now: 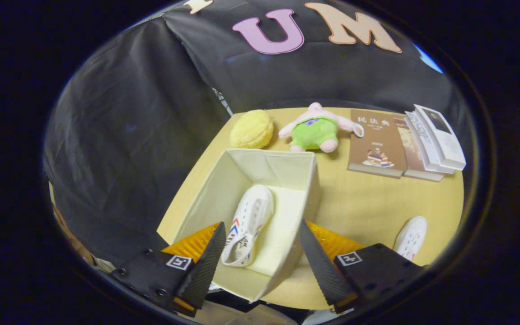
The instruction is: Open the storage box then place both shoes into the box .Put the left shoe in first, then the right shoe, with the right side of both shoes facing outward in a uniform manner.
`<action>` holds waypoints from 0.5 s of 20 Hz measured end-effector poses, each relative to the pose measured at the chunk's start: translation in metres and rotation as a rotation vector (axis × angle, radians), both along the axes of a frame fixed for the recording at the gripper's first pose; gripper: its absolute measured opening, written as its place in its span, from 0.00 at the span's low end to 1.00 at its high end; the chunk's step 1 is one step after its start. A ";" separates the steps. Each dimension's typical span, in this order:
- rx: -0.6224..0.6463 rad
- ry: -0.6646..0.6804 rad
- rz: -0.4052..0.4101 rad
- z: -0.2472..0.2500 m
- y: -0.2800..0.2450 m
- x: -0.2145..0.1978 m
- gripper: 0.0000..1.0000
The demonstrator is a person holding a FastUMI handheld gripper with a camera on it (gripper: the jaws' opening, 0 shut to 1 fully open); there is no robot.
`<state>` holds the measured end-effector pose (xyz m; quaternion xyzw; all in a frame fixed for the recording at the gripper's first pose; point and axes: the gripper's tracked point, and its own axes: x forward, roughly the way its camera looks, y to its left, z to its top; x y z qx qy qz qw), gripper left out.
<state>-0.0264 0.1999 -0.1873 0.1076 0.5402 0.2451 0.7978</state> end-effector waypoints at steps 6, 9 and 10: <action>-0.075 -0.039 -0.066 -0.003 -0.081 0.005 1.00; -0.114 -0.043 -0.097 -0.009 -0.121 0.003 1.00; -0.125 -0.043 -0.108 -0.011 -0.134 0.002 1.00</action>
